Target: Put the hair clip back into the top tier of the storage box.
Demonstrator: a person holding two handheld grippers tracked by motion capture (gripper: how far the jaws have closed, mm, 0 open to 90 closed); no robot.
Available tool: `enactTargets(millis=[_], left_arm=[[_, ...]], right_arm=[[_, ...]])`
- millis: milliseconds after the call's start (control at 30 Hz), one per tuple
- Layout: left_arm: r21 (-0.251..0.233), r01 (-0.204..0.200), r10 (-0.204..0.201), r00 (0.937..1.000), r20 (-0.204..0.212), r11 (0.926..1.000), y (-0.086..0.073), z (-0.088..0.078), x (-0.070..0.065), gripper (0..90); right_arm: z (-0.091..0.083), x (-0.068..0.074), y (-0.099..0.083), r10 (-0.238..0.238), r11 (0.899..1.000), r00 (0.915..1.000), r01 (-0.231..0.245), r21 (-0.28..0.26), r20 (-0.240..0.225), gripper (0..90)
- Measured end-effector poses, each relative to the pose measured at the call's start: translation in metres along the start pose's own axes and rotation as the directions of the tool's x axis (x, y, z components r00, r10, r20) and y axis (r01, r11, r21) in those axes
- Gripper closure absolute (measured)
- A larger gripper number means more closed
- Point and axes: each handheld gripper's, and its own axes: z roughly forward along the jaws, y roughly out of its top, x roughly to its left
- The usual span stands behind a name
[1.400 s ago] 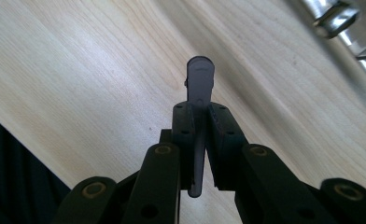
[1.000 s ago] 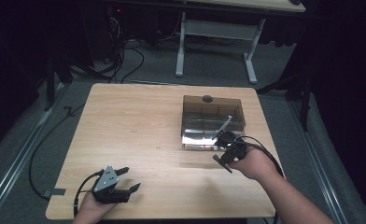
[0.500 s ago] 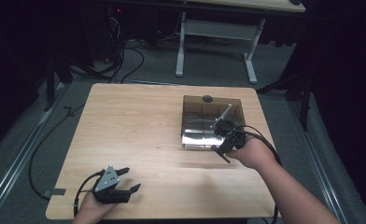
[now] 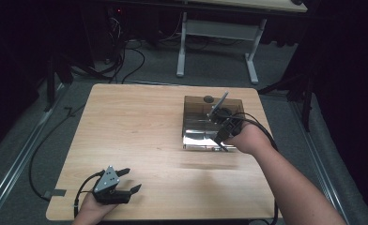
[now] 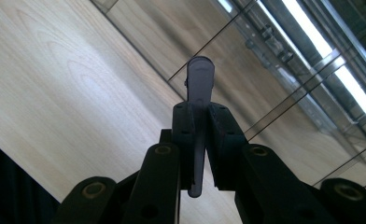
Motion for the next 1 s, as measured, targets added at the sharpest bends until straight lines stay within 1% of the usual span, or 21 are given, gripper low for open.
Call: enactTargets(millis=[33, 100, 133, 167, 200, 267, 367, 400, 433, 467, 567, 633, 667, 733, 767, 800, 833, 867, 967, 1000], left_arm=[[0.000, 0.000, 0.000, 1.0000, 0.000, 1.0000, 0.000, 0.000, 0.000, 26.2], [0.005, -0.001, 0.001, 1.0000, 0.001, 1.0000, 0.000, 0.000, 0.000, 26.2], [-0.002, 0.001, -0.001, 1.0000, -0.001, 1.0000, 0.000, 0.000, 0.000, 26.2], [-0.003, 0.001, -0.001, 1.0000, -0.001, 1.0000, 0.000, 0.000, 0.000, 26.2], [-0.004, 0.001, -0.001, 1.0000, -0.001, 1.0000, 0.000, 0.000, 0.000, 26.2], [-0.005, 0.000, 0.000, 1.0000, -0.001, 1.0000, 0.000, 0.000, 0.000, 26.2], [0.006, -0.003, 0.003, 1.0000, 0.003, 1.0000, 0.000, 0.000, 0.000, 26.2], [0.007, -0.002, 0.002, 1.0000, 0.003, 1.0000, 0.000, 0.000, 0.000, 26.2], [0.007, -0.002, 0.002, 1.0000, 0.002, 1.0000, 0.000, 0.000, 0.000, 26.2], [0.003, -0.001, 0.001, 1.0000, 0.001, 1.0000, 0.000, 0.000, 0.000, 26.2], [0.004, -0.002, 0.002, 1.0000, 0.003, 1.0000, 0.000, 0.000, 0.000, 26.2], [0.002, -0.001, 0.001, 1.0000, 0.002, 1.0000, 0.000, 0.000, 0.000, 26.2], [0.000, 0.002, -0.002, 1.0000, 0.003, 1.0000, 0.000, 0.000, 0.000, 26.2], [0.000, 0.001, -0.001, 1.0000, 0.004, 1.0000, 0.000, 0.000, 0.000, 26.2], [0.001, 0.001, -0.001, 1.0000, 0.006, 1.0000, 0.000, 0.000, 0.000, 26.2], [0.006, -0.001, 0.001, 1.0000, 0.008, 1.0000, 0.000, 0.000, 0.000, 26.2], [0.008, -0.004, 0.004, 1.0000, 0.008, 1.0000, 0.000, 0.000, 0.000, 26.2], [0.008, -0.004, 0.004, 1.0000, 0.008, 1.0000, 0.000, 0.000, 0.000, 26.2], [0.008, -0.004, 0.004, 1.0000, 0.007, 1.0000, 0.000, 0.000, 0.000, 26.2], [0.008, -0.003, 0.003, 1.0000, 0.007, 1.0000, 0.000, 0.000, 0.000, 26.2]], right_arm=[[0.001, -0.001, 0.003, 0.000, 1.000, 1.0000, 0.000, 0.012, 0.000, 82.4], [0.003, -0.005, 0.008, -0.030, 1.000, 0.9995, 0.030, 0.004, 0.004, 82.4], [0.004, -0.006, 0.010, -0.022, 1.000, 0.9998, 0.022, 0.005, 0.001, 82.4], [0.007, -0.007, 0.011, -0.002, 1.000, 1.0000, 0.001, 0.012, 0.002, 82.4], [0.008, -0.009, 0.013, -0.016, 1.000, 0.9999, 0.016, 0.011, 0.003, 82.4], [0.012, -0.013, 0.015, 0.003, 1.000, 1.0000, -0.003, 0.009, -0.005, 82.4], [0.015, -0.017, 0.020, 0.009, 1.000, 1.0000, -0.009, 0.002, -0.005, 82.4], [0.016, -0.018, 0.022, -0.008, 1.000, 1.0000, 0.008, -0.004, 0.003, 82.4], [0.016, -0.019, 0.023, -0.003, 1.000, 1.0000, 0.003, -0.007, 0.009, 82.4], [0.017, -0.020, 0.023, 0.010, 1.000, 0.9999, -0.010, -0.004, 0.005, 82.4], [0.020, -0.025, 0.023, -0.004, 1.000, 0.9998, 0.004, -0.008, 0.018, 82.4], [0.021, -0.025, 0.023, 0.022, 1.000, 0.9996, -0.022, 0.008, 0.019, 82.4], [0.023, -0.026, 0.022, 0.010, 1.000, 0.9999, -0.010, 0.001, 0.010, 82.3], [0.025, -0.028, 0.021, 0.015, 1.000, 0.9998, -0.015, 0.006, 0.010, 82.3], [0.026, -0.029, 0.021, 0.006, 1.000, 0.9999, -0.006, 0.003, 0.008, 82.3], [0.026, -0.029, 0.020, 0.019, 1.000, 0.9998, -0.019, 0.007, 0.008, 82.3], [0.027, -0.030, 0.019, 0.009, 1.000, 0.9999, -0.009, 0.005, 0.009, 82.4], [0.028, -0.030, 0.018, 0.025, 1.000, 0.9997, -0.025, 0.008, 0.007, 82.4], [0.031, -0.031, 0.017, 0.009, 1.000, 0.9999, -0.009, 0.003, 0.008, 82.4], [0.031, -0.030, 0.017, 0.024, 1.000, 0.9997, -0.024, 0.005, 0.006, 82.3]])
